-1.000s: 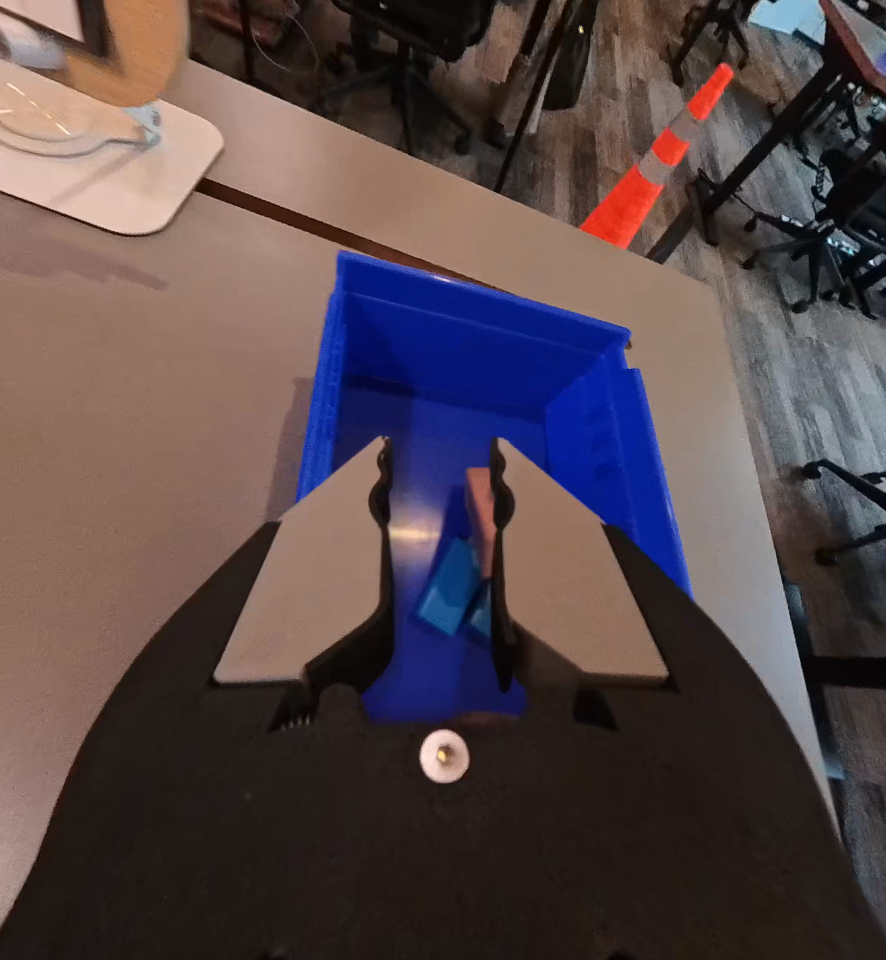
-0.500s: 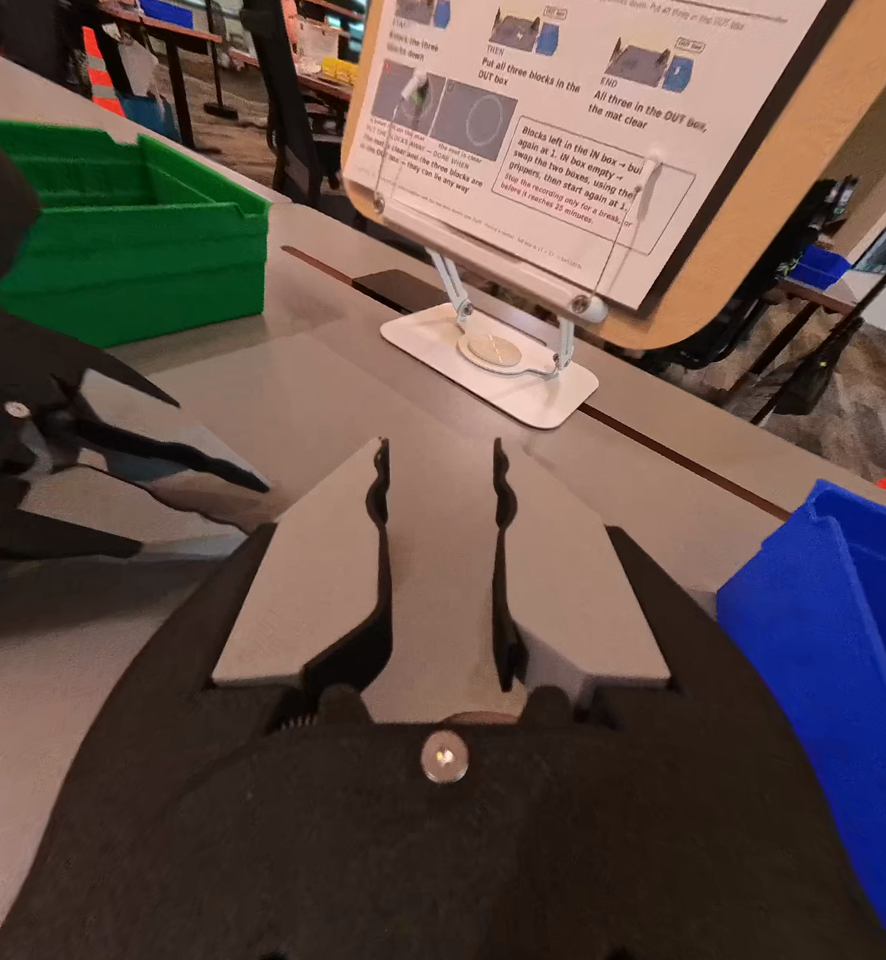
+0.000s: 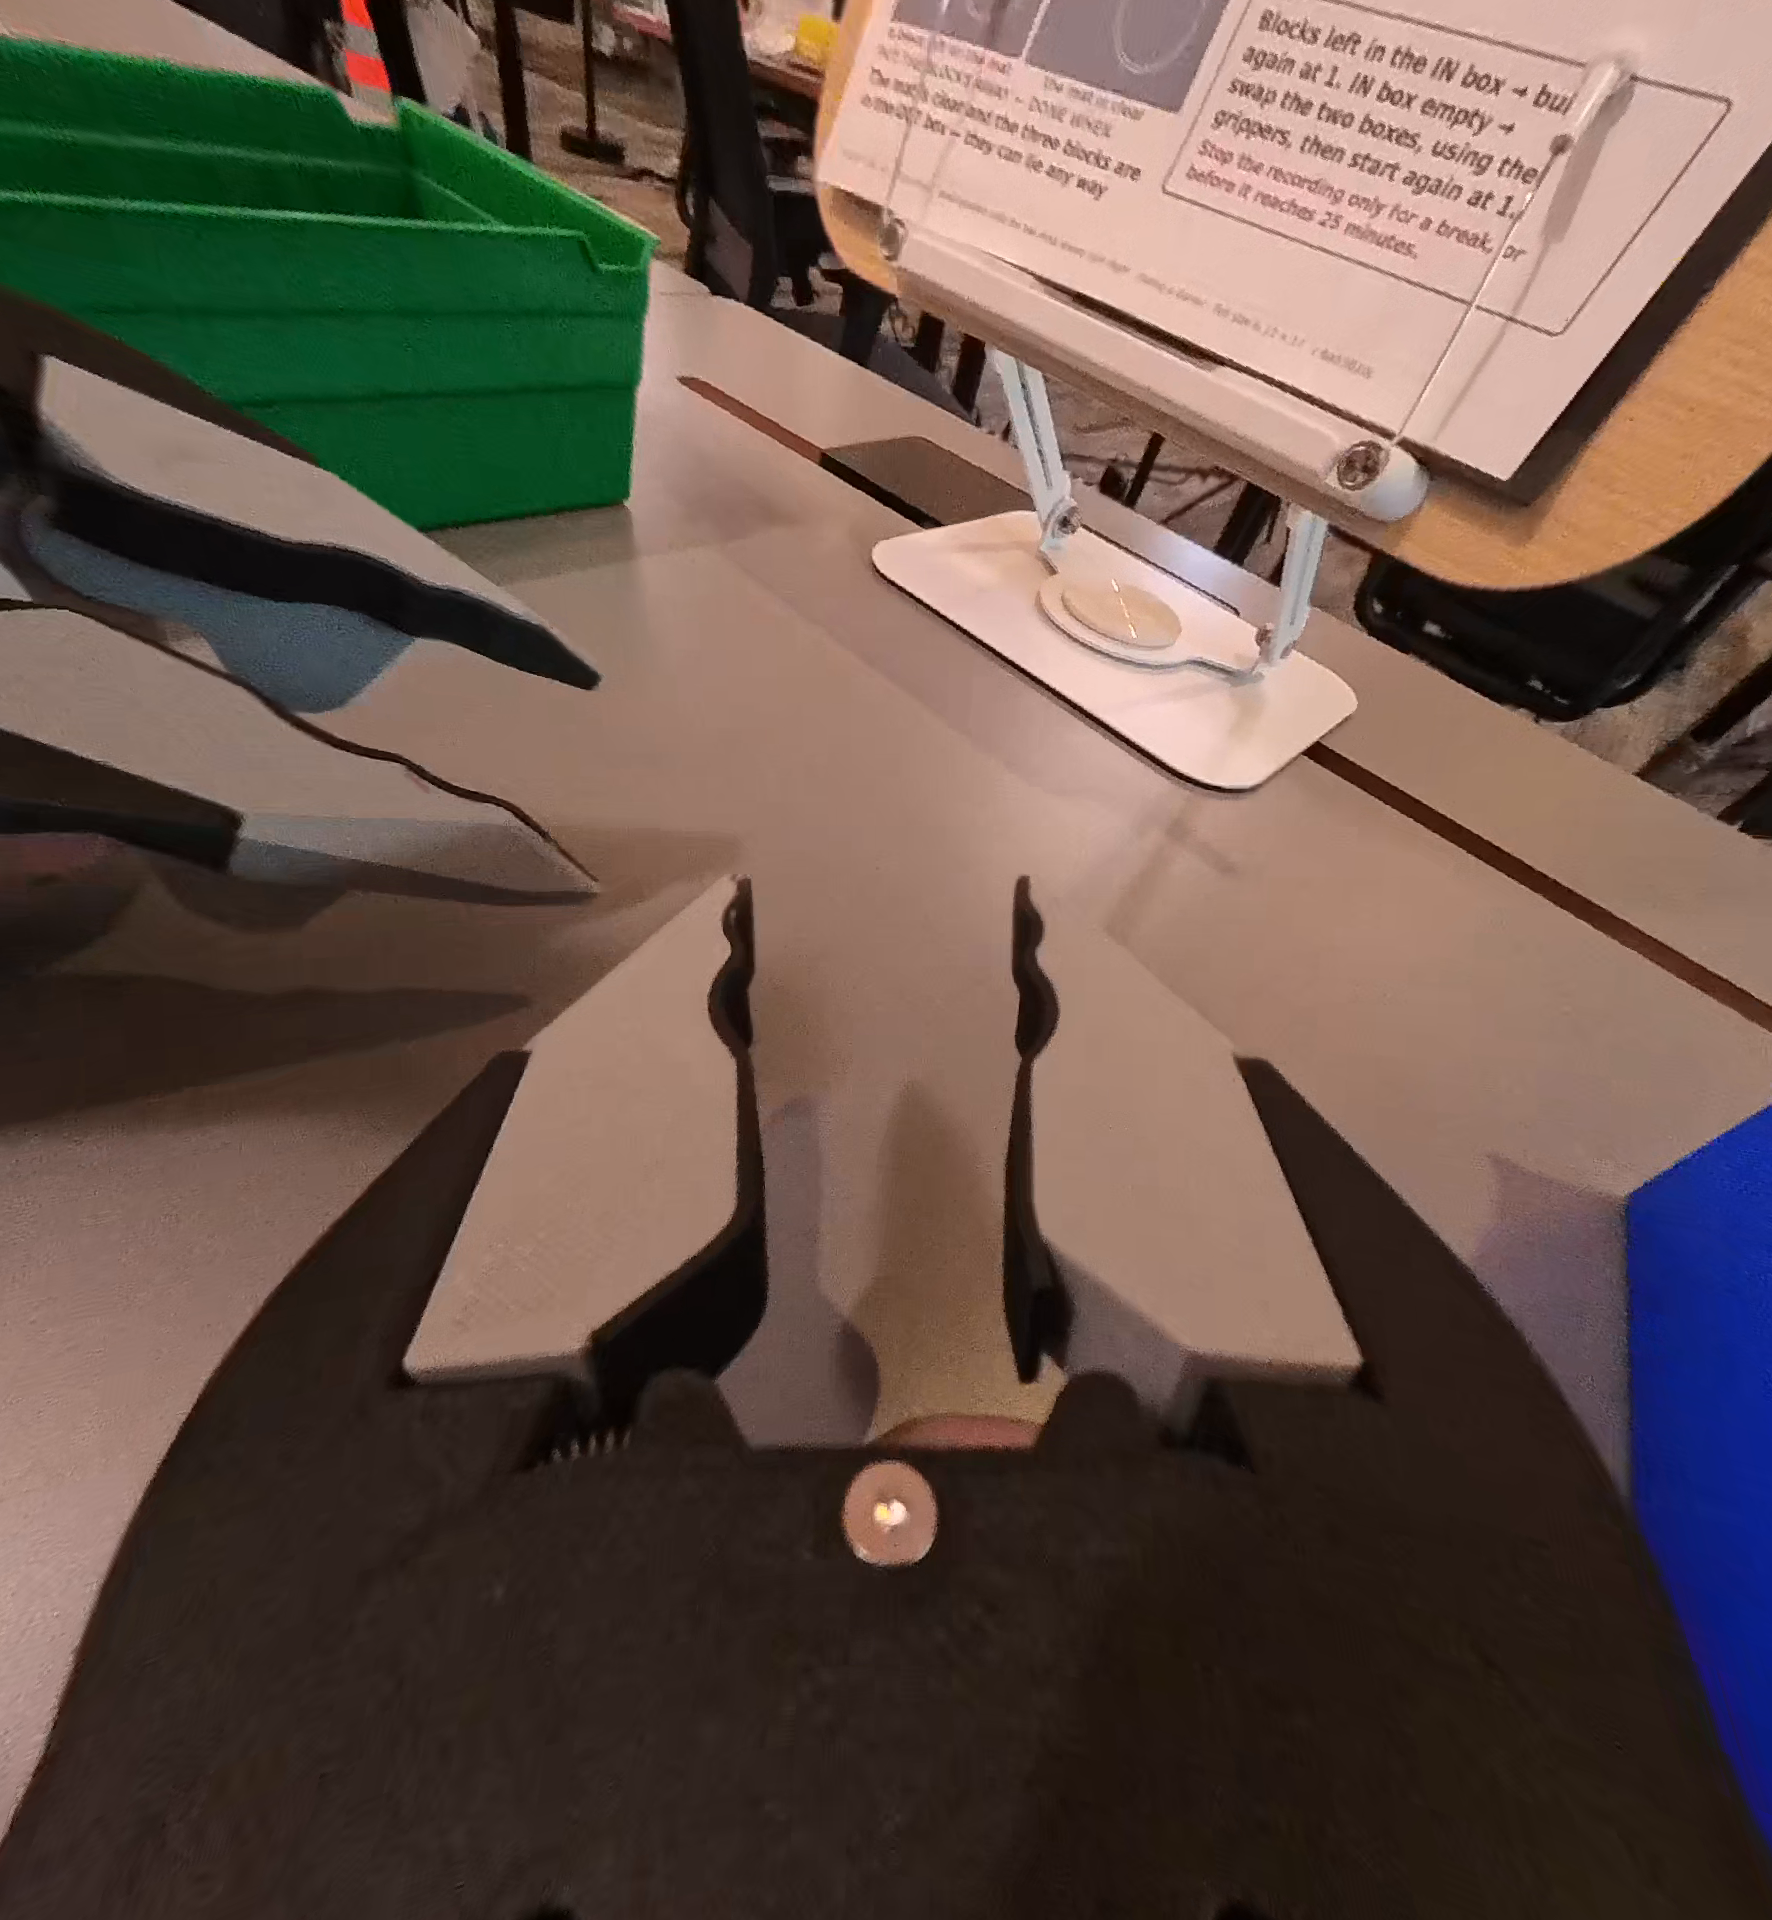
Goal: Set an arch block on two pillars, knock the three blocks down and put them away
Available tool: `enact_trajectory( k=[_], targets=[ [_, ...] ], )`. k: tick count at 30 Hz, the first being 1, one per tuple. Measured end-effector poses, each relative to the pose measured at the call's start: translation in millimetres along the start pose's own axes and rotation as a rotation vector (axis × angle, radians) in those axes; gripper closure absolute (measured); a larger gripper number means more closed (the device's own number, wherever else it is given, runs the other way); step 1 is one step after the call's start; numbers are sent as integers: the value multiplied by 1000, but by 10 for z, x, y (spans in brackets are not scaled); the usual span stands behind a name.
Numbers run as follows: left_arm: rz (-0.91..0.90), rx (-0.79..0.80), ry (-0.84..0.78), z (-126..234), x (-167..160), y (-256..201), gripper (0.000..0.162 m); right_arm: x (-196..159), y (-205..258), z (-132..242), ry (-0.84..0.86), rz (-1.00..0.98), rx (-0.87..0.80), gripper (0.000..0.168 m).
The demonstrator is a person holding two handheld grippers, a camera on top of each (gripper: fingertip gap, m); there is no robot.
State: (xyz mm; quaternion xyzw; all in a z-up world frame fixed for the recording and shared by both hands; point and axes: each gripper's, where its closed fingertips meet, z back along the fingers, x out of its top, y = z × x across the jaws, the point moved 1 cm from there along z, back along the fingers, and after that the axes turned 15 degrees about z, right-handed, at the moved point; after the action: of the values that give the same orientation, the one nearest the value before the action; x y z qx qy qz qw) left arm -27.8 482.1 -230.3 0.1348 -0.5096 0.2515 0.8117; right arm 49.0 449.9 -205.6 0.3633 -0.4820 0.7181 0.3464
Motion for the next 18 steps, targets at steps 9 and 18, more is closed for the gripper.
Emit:
enact_trajectory(
  k=[9,18],
  targets=[
    [127,-208,-49,115,116,-254,112,304,210,184,-168,-15,81,123],
    [160,-316,16,126,35,-451,113,245,251,137,-148,-67,124,120]
  ],
)
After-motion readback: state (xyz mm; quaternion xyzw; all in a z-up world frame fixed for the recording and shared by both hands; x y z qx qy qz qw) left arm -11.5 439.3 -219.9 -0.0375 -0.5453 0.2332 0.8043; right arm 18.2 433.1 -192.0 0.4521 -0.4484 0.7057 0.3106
